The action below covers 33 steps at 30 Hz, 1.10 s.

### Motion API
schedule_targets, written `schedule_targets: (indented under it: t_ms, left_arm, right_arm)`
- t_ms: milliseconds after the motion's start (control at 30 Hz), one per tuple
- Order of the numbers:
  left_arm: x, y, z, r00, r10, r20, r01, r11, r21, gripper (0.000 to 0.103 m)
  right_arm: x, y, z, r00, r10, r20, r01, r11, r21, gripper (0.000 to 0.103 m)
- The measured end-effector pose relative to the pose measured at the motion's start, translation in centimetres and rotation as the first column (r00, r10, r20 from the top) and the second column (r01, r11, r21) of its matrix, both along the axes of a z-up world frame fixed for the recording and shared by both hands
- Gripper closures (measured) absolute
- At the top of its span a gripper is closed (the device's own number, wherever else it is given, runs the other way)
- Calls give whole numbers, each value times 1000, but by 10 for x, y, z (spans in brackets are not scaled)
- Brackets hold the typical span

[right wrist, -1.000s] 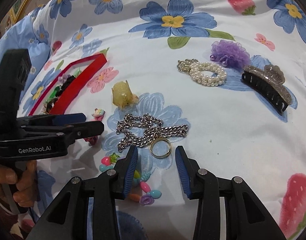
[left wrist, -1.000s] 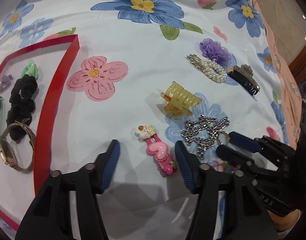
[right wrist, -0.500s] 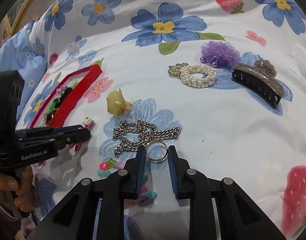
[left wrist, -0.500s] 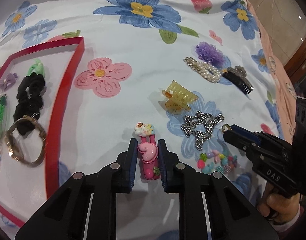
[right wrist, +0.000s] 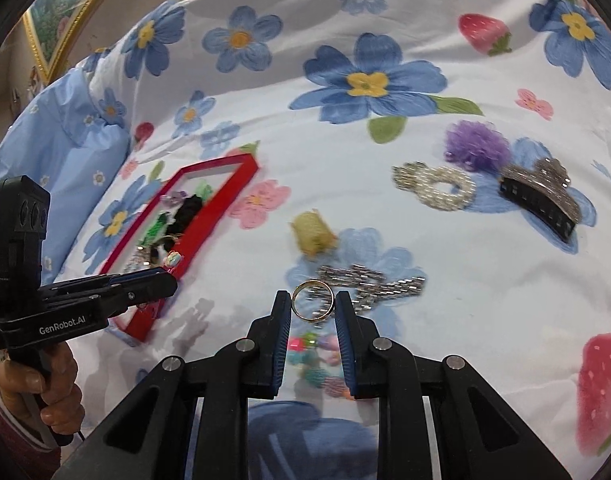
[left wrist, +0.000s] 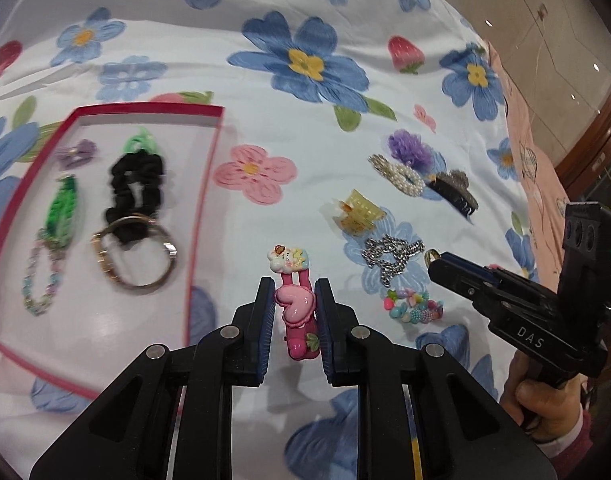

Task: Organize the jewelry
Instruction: 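Carry the pink clip and gold ring into the box lid and open both tools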

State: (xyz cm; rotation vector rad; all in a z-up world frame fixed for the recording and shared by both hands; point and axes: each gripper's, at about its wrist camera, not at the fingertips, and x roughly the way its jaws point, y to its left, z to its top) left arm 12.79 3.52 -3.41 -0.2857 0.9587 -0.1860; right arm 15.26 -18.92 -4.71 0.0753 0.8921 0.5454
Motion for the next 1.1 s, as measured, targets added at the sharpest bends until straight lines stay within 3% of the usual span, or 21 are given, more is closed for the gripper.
schedule_targets:
  t_ms: [467,1100]
  left_arm:
    - [-35,63,20,991,127,49,-126,992,-24,85]
    - [-54,145,7,965,263,17,-263,965,13,85]
  right_arm:
    - [-15,53,18,994,102,24,-103,994,25,80]
    - [-27,161,21,950,313,14,-313,949,31,80]
